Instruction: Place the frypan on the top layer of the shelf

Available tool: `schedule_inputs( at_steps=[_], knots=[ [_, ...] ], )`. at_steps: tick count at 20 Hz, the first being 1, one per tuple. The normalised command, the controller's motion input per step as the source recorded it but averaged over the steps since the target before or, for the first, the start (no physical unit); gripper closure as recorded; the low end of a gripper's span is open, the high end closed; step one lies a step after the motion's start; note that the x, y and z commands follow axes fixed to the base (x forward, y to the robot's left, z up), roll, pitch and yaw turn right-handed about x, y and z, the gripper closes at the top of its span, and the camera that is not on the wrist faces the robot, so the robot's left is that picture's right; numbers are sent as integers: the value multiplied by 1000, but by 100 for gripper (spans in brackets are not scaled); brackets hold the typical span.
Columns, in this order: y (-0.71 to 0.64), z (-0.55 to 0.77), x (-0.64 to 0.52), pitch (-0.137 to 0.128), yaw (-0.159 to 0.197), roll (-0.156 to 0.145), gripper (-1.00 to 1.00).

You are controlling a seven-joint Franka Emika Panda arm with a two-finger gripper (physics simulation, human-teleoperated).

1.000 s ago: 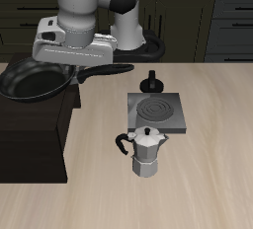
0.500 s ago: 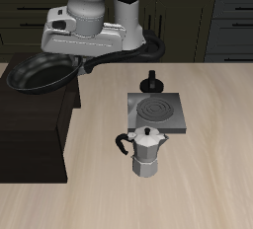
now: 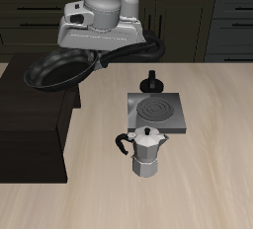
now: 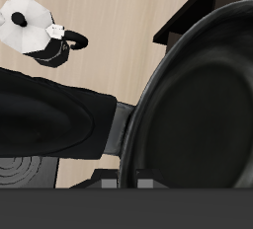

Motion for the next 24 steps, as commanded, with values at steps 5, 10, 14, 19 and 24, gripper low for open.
schedule_inputs(
  at_steps=[5, 10, 14, 19, 24],
  knots=[
    [388, -13, -11, 7, 16, 45, 100],
    [442, -34, -2, 16, -1, 49, 100],
    [398, -28, -14, 16, -12, 55, 100],
    [382, -25, -36, 10, -11, 45, 100],
    [518, -54, -49, 5, 3, 51, 100]
  ],
)
